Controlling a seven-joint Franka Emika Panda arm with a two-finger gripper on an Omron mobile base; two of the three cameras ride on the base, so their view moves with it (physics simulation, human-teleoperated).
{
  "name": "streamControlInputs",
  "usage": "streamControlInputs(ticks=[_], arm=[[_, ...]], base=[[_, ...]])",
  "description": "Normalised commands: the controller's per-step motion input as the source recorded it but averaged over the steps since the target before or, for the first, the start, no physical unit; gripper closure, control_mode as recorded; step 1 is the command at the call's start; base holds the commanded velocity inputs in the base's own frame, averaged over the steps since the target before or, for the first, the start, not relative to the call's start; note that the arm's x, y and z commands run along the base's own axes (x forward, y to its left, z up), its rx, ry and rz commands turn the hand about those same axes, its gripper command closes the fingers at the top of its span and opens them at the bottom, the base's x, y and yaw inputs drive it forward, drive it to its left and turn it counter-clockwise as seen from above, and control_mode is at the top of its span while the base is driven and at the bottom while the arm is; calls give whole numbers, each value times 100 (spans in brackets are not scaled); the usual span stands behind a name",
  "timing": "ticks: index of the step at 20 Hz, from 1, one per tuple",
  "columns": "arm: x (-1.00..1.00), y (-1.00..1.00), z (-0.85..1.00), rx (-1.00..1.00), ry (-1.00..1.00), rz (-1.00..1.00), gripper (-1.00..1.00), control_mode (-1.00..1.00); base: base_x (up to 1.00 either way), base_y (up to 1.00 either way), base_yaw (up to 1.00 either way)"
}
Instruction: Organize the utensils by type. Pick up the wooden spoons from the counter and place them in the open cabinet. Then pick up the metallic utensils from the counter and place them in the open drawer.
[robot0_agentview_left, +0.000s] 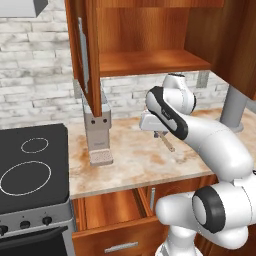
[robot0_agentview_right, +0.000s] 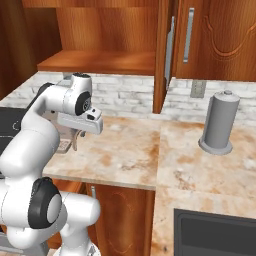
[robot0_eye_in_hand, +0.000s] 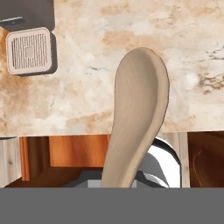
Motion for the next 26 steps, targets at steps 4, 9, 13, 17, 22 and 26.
streamControlInputs(ticks=[4,9,13,17,22,26], arm=[[-2,0,2,-1,-2,0,100,-100],[-2,5,41,-9,-17,18,100,-100],[0,8,61,-14,-15,25,100,-100],[5,1,68,-8,-14,35,100,-100],[12,0,59,-5,-31,42,100,-100],[19,0,45,-12,-52,35,100,-100]], base=[[-2,0,0],[0,0,0],[0,0,0],[0,0,0],[0,0,0],[0,0,0]])
